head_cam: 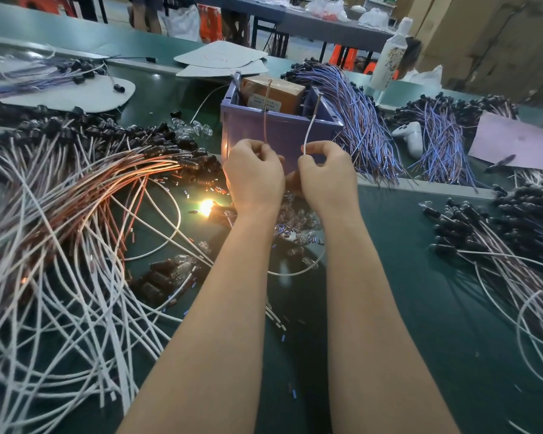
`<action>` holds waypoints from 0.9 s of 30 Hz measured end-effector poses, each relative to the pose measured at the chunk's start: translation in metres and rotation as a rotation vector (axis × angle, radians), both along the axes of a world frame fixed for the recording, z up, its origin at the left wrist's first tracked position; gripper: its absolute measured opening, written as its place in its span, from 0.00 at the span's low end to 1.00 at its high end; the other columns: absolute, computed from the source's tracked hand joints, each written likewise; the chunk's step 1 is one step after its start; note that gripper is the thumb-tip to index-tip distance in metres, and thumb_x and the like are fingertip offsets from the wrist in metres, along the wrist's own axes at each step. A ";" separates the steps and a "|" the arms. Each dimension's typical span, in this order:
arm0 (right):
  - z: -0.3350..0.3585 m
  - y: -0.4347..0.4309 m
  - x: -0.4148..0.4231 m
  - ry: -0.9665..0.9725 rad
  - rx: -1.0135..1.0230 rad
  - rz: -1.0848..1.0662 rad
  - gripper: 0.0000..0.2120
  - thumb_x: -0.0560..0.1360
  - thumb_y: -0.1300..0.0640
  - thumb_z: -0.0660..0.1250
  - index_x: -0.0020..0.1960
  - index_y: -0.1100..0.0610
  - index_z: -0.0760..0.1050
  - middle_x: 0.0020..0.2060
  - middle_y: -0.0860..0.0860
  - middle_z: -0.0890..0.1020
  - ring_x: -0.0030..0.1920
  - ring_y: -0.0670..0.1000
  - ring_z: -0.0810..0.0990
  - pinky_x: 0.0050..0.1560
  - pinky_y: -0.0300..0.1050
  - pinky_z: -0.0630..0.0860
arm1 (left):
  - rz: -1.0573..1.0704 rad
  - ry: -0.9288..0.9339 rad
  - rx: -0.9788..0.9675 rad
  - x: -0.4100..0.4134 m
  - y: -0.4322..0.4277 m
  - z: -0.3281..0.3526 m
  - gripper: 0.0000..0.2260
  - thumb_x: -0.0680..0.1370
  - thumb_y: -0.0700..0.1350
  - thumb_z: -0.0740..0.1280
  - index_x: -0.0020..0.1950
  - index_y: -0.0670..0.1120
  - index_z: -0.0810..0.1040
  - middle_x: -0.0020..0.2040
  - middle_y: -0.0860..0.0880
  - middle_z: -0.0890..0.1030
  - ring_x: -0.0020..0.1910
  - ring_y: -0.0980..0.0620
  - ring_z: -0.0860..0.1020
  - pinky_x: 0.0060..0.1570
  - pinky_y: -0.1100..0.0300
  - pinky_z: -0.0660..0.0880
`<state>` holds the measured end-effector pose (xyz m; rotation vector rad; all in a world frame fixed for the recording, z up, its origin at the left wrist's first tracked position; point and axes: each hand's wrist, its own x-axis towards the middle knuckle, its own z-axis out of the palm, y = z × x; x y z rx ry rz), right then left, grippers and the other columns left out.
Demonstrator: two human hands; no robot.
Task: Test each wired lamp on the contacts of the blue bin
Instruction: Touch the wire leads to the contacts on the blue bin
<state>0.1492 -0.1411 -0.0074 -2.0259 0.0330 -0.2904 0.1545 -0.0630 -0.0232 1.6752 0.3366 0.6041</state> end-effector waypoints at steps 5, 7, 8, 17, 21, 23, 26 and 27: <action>-0.004 -0.001 0.003 0.006 0.017 0.013 0.06 0.75 0.61 0.60 0.51 0.54 0.73 0.47 0.58 0.83 0.51 0.59 0.80 0.56 0.57 0.77 | -0.003 0.001 -0.007 -0.001 0.002 0.000 0.06 0.80 0.40 0.61 0.45 0.44 0.75 0.36 0.52 0.81 0.32 0.61 0.77 0.35 0.68 0.72; -0.005 -0.002 0.003 0.013 0.015 0.018 0.06 0.76 0.60 0.61 0.50 0.55 0.74 0.43 0.56 0.84 0.49 0.58 0.82 0.55 0.57 0.78 | -0.017 0.001 -0.009 -0.002 0.003 0.001 0.05 0.80 0.41 0.61 0.46 0.45 0.75 0.38 0.51 0.82 0.34 0.60 0.78 0.37 0.67 0.73; -0.005 -0.002 0.003 0.017 0.009 0.021 0.05 0.76 0.60 0.61 0.49 0.56 0.75 0.40 0.55 0.84 0.48 0.57 0.82 0.54 0.56 0.78 | -0.042 0.006 0.000 -0.003 0.004 0.001 0.05 0.80 0.41 0.62 0.47 0.45 0.76 0.39 0.50 0.82 0.36 0.59 0.78 0.40 0.66 0.75; 0.002 -0.015 -0.009 0.161 0.318 0.217 0.16 0.79 0.50 0.62 0.39 0.60 0.73 0.26 0.50 0.67 0.23 0.44 0.62 0.23 0.35 0.59 | -0.288 0.190 0.497 -0.022 0.009 0.031 0.06 0.79 0.43 0.62 0.50 0.51 0.79 0.46 0.49 0.79 0.46 0.49 0.77 0.44 0.57 0.73; -0.002 -0.017 -0.015 0.096 0.366 0.095 0.17 0.81 0.55 0.59 0.36 0.58 0.74 0.27 0.51 0.70 0.25 0.46 0.65 0.25 0.37 0.60 | -0.280 0.328 0.570 -0.032 0.018 0.036 0.12 0.80 0.50 0.60 0.52 0.44 0.78 0.48 0.46 0.81 0.49 0.46 0.79 0.51 0.55 0.75; -0.003 -0.021 -0.022 0.082 0.492 0.057 0.18 0.82 0.53 0.57 0.37 0.58 0.75 0.24 0.48 0.70 0.22 0.43 0.65 0.22 0.34 0.61 | -0.329 0.438 0.590 -0.038 0.028 0.034 0.19 0.81 0.53 0.57 0.46 0.39 0.78 0.39 0.45 0.81 0.43 0.45 0.79 0.49 0.55 0.76; 0.004 -0.026 -0.030 0.032 0.839 0.016 0.21 0.83 0.50 0.54 0.35 0.58 0.71 0.19 0.46 0.67 0.18 0.43 0.62 0.18 0.35 0.58 | -0.520 0.649 0.618 -0.052 0.032 0.029 0.31 0.82 0.59 0.48 0.32 0.40 0.75 0.19 0.51 0.74 0.24 0.52 0.73 0.32 0.61 0.70; 0.009 -0.028 -0.032 0.013 0.981 0.019 0.22 0.83 0.49 0.54 0.34 0.58 0.70 0.19 0.46 0.65 0.18 0.44 0.60 0.18 0.34 0.56 | -0.586 0.709 0.577 -0.057 0.030 0.027 0.35 0.82 0.60 0.44 0.31 0.39 0.76 0.17 0.51 0.73 0.20 0.53 0.70 0.28 0.62 0.66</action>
